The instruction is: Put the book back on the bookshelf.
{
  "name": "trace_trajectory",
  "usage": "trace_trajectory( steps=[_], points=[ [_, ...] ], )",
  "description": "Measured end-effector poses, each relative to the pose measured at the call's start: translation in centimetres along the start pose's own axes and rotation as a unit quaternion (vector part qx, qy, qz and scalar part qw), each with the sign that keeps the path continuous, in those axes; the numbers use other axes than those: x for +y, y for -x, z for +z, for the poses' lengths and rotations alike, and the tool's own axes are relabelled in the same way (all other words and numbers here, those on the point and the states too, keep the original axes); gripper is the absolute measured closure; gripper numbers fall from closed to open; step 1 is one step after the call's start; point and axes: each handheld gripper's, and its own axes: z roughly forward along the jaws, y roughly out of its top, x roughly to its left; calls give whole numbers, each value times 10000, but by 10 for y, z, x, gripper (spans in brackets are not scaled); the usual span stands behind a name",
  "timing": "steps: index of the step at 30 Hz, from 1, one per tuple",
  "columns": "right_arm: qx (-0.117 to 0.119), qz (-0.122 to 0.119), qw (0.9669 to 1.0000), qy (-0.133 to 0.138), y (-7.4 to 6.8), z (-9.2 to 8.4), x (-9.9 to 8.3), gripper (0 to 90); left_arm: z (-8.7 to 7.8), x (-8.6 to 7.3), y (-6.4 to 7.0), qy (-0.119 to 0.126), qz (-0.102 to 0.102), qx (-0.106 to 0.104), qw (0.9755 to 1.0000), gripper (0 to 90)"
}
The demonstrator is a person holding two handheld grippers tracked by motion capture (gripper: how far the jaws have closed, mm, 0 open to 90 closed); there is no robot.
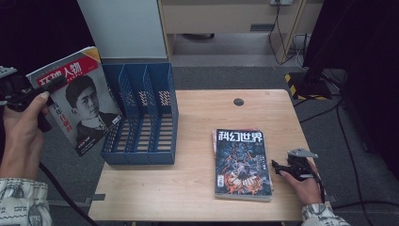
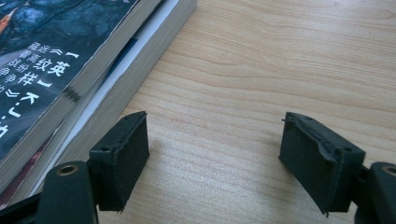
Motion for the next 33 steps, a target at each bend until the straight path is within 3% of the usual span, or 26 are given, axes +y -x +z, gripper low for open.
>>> trace_trajectory(
  steps=[17, 33],
  points=[
    [9, -26, 10000, -3, 0, 0, 0, 238, 31, -18, 12, -30, 38, -129, 9999, 858],
    [10, -22, 10000, -9, 0, 0, 0, 237, 42, -32, 11, 214, -80, -44, 9997, 857]
  ],
)
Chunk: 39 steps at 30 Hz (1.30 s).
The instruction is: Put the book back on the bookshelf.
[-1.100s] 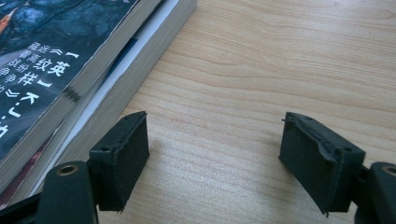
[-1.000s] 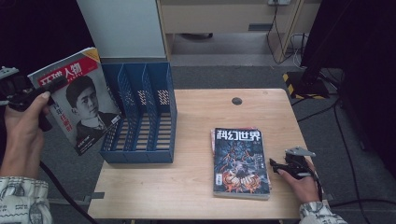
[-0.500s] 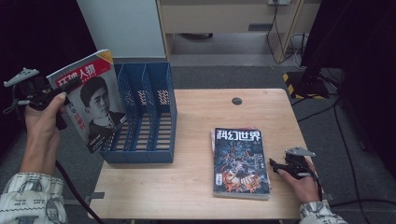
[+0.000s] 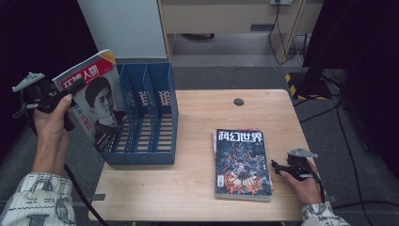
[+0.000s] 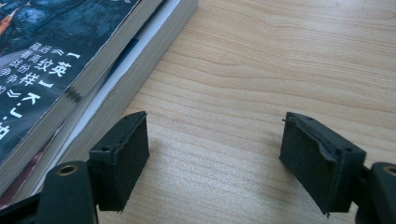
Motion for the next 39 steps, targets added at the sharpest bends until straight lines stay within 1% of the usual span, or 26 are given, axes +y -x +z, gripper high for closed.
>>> trace_trajectory(
  steps=[6, 14, 21, 23, 24, 31, 39],
  points=[
    [1, 1, 10000, 0, 0, 0, 0, 237, 5, -6, 0, 109, -61, 2, 9999, 857],
    [2, 2, 10000, -1, 0, 0, 0, 237, 11, -12, 2, 126, -14, -9, 9999, 857],
    [2, 0, 10000, 0, 0, 0, 0, 237, 15, -17, 0, 193, -65, -15, 9998, 857],
    [2, 1, 10000, 0, 0, 0, 0, 237, 16, -20, -1, 203, -49, 13, 9998, 857],
    [2, 0, 10000, -1, 0, 0, 0, 237, 17, -21, -1, 227, -77, 27, 9997, 856],
    [2, 0, 10000, 1, 0, 0, 0, 236, 19, -27, -4, 236, -104, 80, 9996, 856],
    [-4, -11, 10000, 5, 0, 0, 0, 240, 19, -29, -2, 199, -47, 85, 9998, 855]
  ],
)
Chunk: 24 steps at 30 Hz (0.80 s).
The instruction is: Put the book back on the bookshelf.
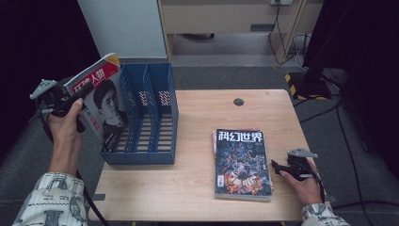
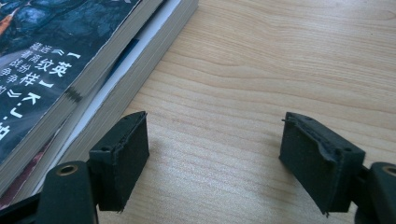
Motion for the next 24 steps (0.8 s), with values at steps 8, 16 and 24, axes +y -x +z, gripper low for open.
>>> trace_trajectory(
  steps=[8, 16, 24],
  points=[
    [1, 2, 10000, 0, 0, 0, 0, 239, 3, 0, 5, -229, 116, 64, 9997, 856],
    [3, 7, 10000, -3, 0, 0, 0, 239, 2, 0, 4, -147, 61, 69, 9998, 856],
    [4, 7, 10000, -4, 0, 0, 0, 239, 1, -2, 2, -68, 55, 66, 9999, 855]
  ],
)
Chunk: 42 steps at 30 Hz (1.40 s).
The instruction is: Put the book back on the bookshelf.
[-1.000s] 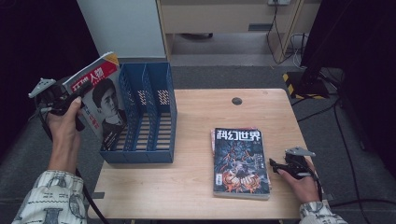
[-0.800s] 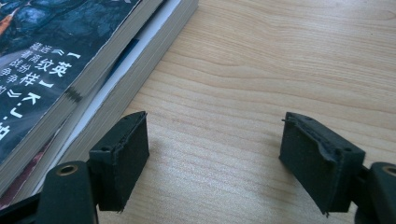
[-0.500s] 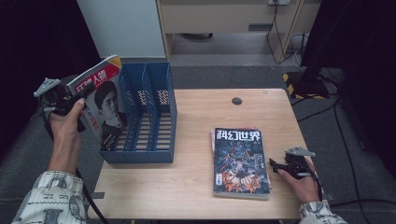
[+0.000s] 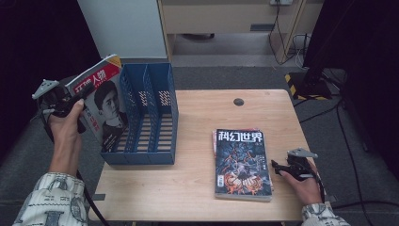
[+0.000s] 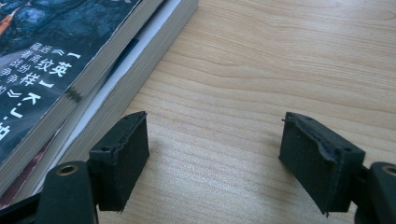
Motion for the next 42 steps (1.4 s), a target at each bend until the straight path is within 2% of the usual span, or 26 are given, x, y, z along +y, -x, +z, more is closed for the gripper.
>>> trace_trajectory(
  steps=[19, 27, 37, 40, 42],
  points=[
    [4, -5, 10000, 4, 0, 0, 0, 237, 4, -17, -1, 86, -98, -22, 9999, 851],
    [3, -5, 10000, 4, 0, 0, 0, 237, 8, -32, -5, 97, -188, 2, 9998, 847],
    [3, -6, 10000, 4, 0, 0, 0, 237, 5, -38, -8, -101, -174, 90, 9998, 841],
    [5, -7, 10000, 4, 0, 0, 0, 237, 4, -36, -7, -301, -87, 155, 9994, 841],
    [6, -5, 10000, 3, 0, 0, 0, 237, 4, -35, -6, -471, 73, 209, 9986, 842]
  ],
)
